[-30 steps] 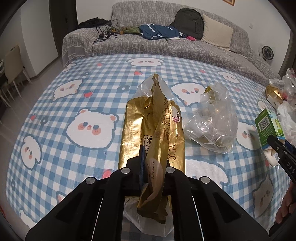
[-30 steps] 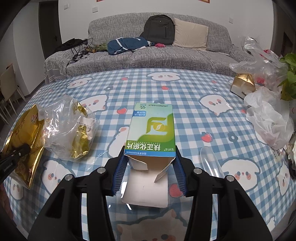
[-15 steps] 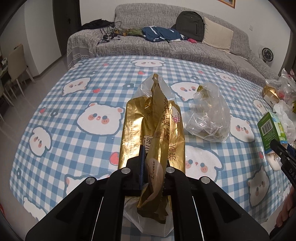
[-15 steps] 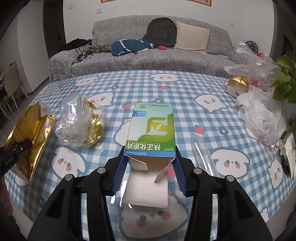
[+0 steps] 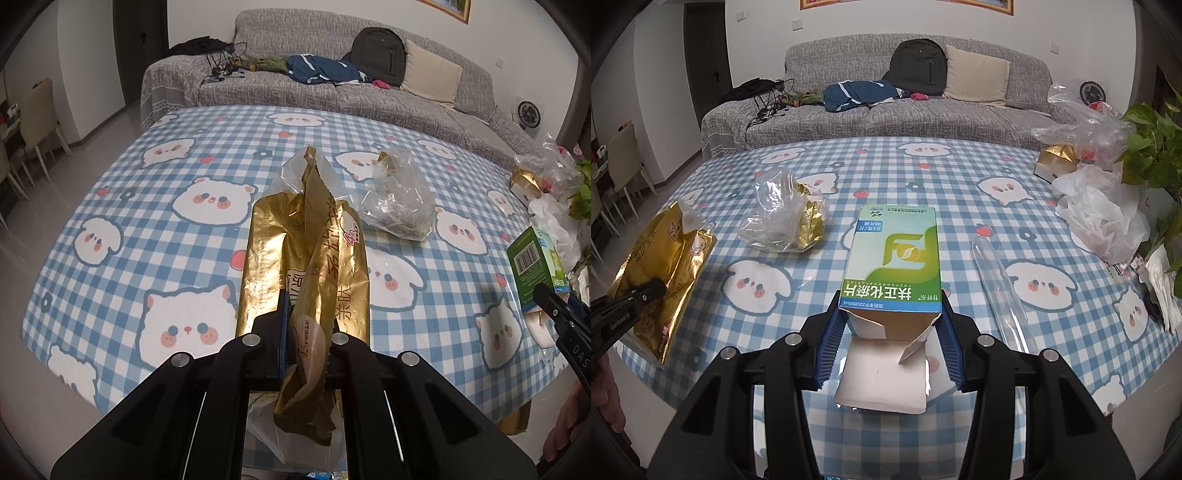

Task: Collect trash
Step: 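Lift the gold foil bag and green-white box off the table, then carry the gold foil bag and green-white box down over the trash bin, then open the right tool to drop the green-white box into the bin, then open the left tool to drop the gold foil bag into the bin, then raise both open tools from the bin back toward the table, then grasp the clear plastic bag with the left tool while the right tool grasps the clear plastic tube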

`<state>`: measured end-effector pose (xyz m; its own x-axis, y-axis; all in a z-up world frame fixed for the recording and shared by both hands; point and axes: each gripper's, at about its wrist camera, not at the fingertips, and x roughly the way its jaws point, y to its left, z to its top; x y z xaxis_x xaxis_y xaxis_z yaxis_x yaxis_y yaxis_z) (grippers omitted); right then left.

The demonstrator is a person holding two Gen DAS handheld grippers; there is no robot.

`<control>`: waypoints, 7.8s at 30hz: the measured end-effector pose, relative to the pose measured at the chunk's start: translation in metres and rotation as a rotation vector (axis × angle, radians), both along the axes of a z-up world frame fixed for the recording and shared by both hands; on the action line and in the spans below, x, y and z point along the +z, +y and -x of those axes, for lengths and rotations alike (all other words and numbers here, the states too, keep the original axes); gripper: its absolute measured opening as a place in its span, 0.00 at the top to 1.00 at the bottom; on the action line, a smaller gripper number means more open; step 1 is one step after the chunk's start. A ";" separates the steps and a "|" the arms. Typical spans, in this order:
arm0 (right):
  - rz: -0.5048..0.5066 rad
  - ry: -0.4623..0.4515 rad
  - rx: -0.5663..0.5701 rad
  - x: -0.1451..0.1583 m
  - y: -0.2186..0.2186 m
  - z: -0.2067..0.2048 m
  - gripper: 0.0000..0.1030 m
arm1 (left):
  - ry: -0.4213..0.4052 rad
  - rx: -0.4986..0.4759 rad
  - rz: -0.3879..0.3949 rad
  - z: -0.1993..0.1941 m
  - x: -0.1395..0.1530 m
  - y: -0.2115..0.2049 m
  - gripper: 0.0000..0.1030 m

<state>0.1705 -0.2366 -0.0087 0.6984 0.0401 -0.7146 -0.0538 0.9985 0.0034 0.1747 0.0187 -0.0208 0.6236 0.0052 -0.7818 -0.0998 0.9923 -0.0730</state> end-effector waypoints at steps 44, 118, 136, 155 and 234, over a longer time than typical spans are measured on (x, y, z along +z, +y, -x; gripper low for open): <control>-0.016 -0.013 0.061 -0.015 0.021 0.137 0.56 | -0.042 -0.079 0.037 0.157 -0.013 -0.017 0.95; -0.032 0.196 0.099 -0.172 0.030 0.215 0.38 | 0.109 -0.070 0.047 0.232 -0.165 -0.022 0.94; -0.013 0.175 -0.043 -0.166 -0.044 0.214 0.08 | 0.142 -0.200 0.045 0.225 -0.176 -0.103 0.94; -0.004 0.184 -0.110 -0.178 -0.084 0.218 0.08 | 0.169 -0.270 0.060 0.215 -0.185 -0.146 0.63; 0.009 -0.015 -0.099 -0.016 -0.099 0.012 0.08 | -0.087 -0.170 0.007 -0.036 0.025 -0.105 0.06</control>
<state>0.1587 -0.3352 -0.0248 0.7095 -0.0361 -0.7038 0.0452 0.9990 -0.0058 0.2104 -0.0858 0.0042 0.6804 -0.1113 -0.7244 0.0761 0.9938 -0.0813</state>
